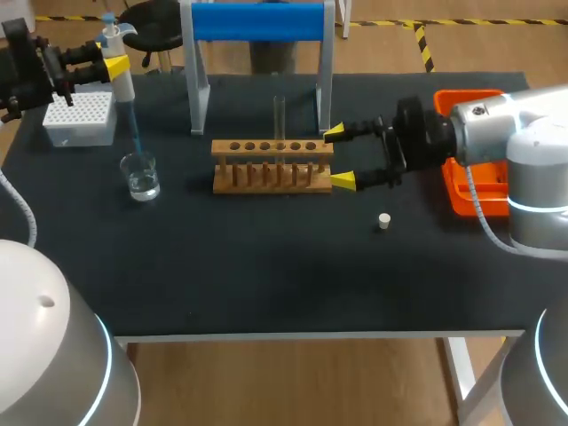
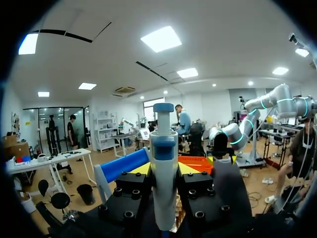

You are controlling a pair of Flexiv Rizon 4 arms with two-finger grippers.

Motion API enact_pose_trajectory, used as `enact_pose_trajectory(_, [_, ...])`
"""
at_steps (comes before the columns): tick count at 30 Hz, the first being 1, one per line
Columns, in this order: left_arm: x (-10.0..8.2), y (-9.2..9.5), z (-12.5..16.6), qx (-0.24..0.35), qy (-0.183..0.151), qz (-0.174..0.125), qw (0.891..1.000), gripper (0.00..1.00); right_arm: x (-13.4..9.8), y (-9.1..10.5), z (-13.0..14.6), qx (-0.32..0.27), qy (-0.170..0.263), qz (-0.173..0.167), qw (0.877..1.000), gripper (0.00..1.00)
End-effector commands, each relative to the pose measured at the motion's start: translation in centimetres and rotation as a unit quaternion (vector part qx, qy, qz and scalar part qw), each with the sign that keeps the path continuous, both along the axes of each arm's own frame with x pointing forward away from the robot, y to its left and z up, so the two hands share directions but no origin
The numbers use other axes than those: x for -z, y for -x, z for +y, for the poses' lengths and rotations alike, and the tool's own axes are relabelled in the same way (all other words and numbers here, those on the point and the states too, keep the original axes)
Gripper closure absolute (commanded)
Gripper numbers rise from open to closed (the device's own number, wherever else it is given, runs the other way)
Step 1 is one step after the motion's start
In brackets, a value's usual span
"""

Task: Invert the test tube, pick up the pipette, mount the tip to pipette, aspirate from beaker and dispense into the tube, eject the tip, return the pipette, and cap with the stopper.

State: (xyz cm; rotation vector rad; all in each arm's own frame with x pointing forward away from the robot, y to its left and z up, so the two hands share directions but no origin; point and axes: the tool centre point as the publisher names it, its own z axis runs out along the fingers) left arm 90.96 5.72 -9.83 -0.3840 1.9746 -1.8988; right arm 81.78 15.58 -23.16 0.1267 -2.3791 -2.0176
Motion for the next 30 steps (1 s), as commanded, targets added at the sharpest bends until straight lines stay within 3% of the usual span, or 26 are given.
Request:
enact_pose_trajectory(1, [-0.1, 0.0, 0.1, 0.001, 0.001, -0.001, 1.000, 1.00, 0.0, 0.0, 0.0, 0.001, 0.001, 0.000, 1.000, 0.00])
enact_pose_trajectory(27, [-0.1, 0.0, 0.1, 0.001, 0.001, -0.001, 1.000, 1.00, 0.0, 0.0, 0.0, 0.001, 0.001, 0.000, 1.000, 0.00])
enact_pose_trajectory(30, [-0.1, 0.0, 0.1, 0.001, 0.001, -0.001, 1.000, 1.00, -0.3, 0.6, 1.5, 0.003, 0.009, -0.001, 1.000, 0.00])
